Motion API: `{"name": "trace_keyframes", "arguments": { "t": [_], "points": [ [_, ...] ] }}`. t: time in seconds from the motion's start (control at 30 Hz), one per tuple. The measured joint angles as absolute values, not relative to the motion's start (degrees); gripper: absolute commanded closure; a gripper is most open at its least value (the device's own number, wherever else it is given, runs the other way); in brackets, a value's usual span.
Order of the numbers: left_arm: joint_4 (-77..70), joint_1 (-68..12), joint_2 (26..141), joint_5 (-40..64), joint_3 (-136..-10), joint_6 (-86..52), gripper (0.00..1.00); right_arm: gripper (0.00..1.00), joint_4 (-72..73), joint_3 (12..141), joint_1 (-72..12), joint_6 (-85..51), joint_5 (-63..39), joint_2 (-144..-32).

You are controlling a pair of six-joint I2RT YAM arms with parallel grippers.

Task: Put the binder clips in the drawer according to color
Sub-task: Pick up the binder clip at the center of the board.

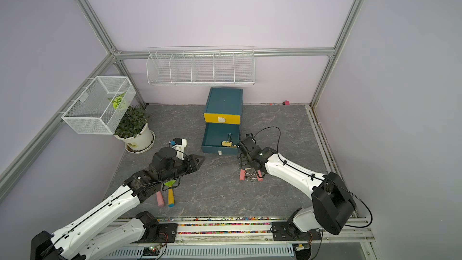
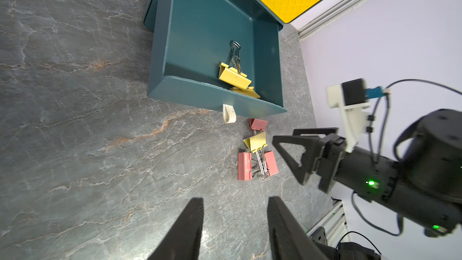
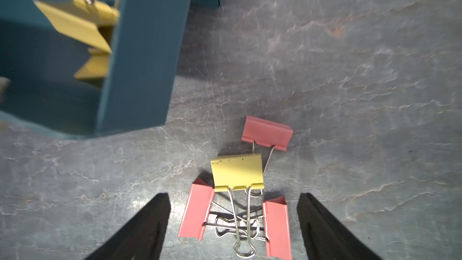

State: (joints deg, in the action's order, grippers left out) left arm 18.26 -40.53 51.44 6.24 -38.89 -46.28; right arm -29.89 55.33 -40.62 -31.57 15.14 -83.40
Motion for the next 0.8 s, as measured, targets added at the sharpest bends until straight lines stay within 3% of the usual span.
{"name": "trace_keyframes", "arguments": {
  "t": [0.4,0.8],
  "points": [
    [18.7,-40.6,51.5,6.0,-39.6,-46.3,0.53,0.17,-29.0,55.3,-40.5,-31.4,14.8,-91.6],
    [18.7,-40.6,51.7,6.0,-39.6,-46.3,0.53,0.29,-26.7,55.3,-39.6,-31.4,14.8,-96.0]
  ]
}}
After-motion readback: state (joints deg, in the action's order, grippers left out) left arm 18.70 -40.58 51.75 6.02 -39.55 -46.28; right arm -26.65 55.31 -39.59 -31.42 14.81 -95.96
